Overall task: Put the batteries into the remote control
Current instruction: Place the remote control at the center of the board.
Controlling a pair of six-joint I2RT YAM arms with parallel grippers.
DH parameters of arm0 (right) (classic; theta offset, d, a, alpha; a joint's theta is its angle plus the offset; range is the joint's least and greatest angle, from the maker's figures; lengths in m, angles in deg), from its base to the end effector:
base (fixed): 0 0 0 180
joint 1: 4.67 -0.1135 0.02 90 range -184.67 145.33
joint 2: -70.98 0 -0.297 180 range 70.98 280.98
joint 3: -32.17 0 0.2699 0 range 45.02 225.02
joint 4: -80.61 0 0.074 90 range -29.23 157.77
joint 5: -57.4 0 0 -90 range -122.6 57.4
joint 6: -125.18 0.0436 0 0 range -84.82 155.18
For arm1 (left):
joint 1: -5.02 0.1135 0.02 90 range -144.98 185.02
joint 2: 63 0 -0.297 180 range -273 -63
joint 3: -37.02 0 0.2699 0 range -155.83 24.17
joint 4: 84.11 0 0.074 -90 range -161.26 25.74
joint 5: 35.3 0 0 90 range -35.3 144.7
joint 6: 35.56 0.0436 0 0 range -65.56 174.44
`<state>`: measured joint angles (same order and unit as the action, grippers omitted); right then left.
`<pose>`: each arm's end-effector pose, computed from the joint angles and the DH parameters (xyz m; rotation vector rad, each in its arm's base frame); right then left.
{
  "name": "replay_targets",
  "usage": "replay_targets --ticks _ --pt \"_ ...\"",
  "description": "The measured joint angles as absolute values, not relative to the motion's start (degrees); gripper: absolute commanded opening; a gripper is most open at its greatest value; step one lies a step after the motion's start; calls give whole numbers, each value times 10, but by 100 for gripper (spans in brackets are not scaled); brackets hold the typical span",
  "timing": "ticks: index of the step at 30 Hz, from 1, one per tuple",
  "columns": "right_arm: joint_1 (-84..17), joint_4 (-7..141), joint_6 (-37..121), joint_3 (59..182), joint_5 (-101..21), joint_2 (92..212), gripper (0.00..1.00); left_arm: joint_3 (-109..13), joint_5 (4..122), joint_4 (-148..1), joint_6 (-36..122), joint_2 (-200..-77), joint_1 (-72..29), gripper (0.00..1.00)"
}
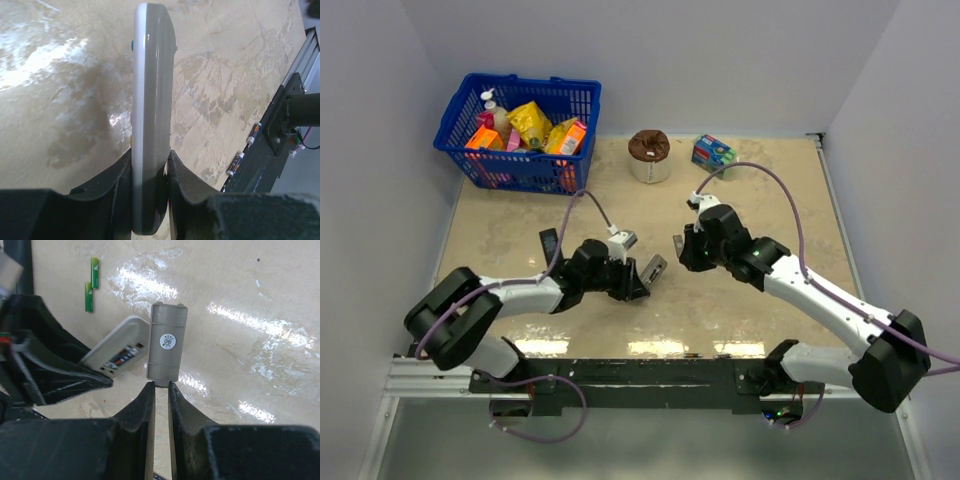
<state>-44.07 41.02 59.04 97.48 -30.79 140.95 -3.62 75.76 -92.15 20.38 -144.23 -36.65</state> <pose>0.2107 0.1713 0.2886 -0.3086 2.3796 0.4986 0.1960 -0.1954 0.1697 0.3894 2.2972 -1.1199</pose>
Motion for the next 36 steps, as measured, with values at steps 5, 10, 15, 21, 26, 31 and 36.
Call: replay_targets --ticks 5,10,15,21,26,31,36 --pt "-440 416 591 970 -288 1373 0 -77 769 -947 204 -1528 -394 25" --pt "-440 415 586 970 -286 1374 0 -78 783 -986 192 -1581 -406 43" --pt "-440 415 577 970 -286 1374 0 -77 771 -1001 191 -1578 -408 57" --pt "-440 414 557 972 -289 1389 0 -69 730 -989 197 -1549 -409 75" --pt "-440 399 535 998 -306 1405 0 -49 664 -921 237 -1460 -409 78" --pt "-440 376 517 1050 -361 1409 0 -41 603 -883 355 -1298 -410 80" --pt "-440 354 499 1105 -434 1419 0 -41 574 -888 548 -1180 -416 86"
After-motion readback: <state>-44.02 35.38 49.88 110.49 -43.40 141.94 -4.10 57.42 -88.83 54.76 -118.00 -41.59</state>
